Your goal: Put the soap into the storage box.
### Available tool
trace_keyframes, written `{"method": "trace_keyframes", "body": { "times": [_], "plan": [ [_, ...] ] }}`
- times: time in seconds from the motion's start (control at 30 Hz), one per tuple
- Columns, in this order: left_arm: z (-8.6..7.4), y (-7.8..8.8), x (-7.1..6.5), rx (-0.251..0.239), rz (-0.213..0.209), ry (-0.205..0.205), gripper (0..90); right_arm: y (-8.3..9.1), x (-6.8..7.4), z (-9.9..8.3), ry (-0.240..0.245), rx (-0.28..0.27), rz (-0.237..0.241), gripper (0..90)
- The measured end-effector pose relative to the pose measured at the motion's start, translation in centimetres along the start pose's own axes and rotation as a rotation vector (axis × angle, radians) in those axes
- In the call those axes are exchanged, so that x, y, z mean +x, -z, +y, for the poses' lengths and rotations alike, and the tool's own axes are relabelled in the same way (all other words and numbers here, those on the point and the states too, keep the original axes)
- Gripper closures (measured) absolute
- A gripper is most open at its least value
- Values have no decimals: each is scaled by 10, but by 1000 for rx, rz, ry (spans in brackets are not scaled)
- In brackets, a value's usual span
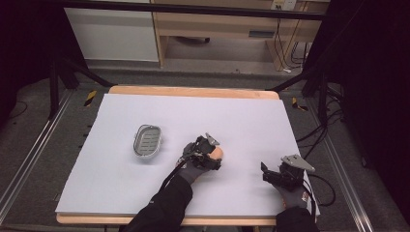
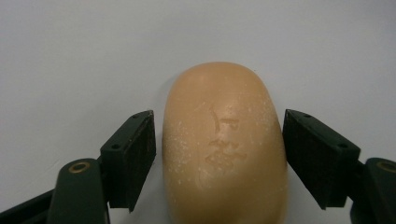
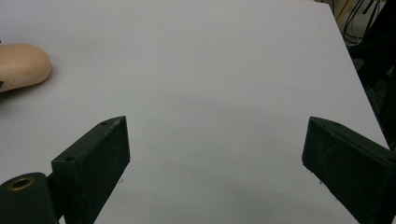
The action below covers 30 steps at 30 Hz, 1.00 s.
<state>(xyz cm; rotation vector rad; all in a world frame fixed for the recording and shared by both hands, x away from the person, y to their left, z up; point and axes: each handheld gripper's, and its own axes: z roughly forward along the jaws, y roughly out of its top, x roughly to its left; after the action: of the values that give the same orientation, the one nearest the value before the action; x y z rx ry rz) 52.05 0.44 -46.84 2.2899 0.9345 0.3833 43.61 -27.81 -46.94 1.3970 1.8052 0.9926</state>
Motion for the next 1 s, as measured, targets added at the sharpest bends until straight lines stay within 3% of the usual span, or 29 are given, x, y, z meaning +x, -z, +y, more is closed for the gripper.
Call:
{"method": "trace_keyframes", "body": {
  "times": [0.4, 1.0],
  "plan": [
    [0, -3, 2, 7, -26, 9, 302, 0, -1, 0, -7, 2, -2, 78],
    [-2, -5, 1, 6, -15, 16, 307, 0, -2, 0, -9, 0, -1, 77]
  ]
}}
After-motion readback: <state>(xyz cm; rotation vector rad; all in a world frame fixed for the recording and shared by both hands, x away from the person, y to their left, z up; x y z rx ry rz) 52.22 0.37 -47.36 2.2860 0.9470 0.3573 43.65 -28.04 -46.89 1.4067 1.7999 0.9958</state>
